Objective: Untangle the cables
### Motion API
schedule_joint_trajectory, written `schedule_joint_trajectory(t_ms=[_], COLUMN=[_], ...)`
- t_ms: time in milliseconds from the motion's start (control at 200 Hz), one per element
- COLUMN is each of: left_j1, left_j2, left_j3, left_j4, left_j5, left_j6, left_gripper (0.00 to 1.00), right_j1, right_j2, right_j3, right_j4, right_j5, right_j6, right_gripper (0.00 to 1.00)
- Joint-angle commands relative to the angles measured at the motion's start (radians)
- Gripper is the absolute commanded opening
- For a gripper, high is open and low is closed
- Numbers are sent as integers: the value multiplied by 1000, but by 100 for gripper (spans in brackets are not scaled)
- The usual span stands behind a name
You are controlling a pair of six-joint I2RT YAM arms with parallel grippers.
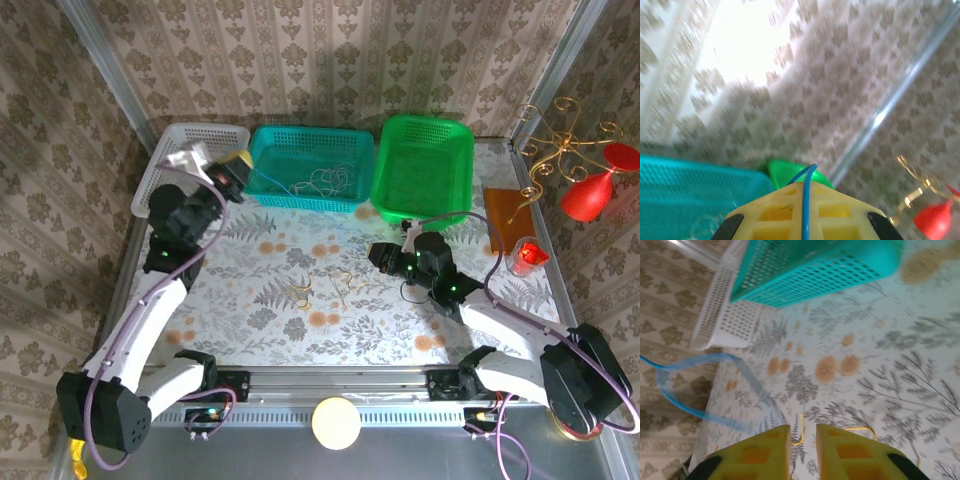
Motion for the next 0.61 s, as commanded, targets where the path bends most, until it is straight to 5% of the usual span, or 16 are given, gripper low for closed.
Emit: schedule_joint_trajectory(t_ms=[0,600], left_j1=[64,424], left_j2=[9,208], left_j3=[117,312], left_j4=[-15,-77], left_j5=[3,-42], left_j6=[18,136], left_gripper=[0,0], right_j1=[-1,-1], right_j2=[35,-6], right_j3=[5,130], right_j4=[-38,-179], right_j5=[33,-30], right_j6=[9,-57], right_gripper=[30,55])
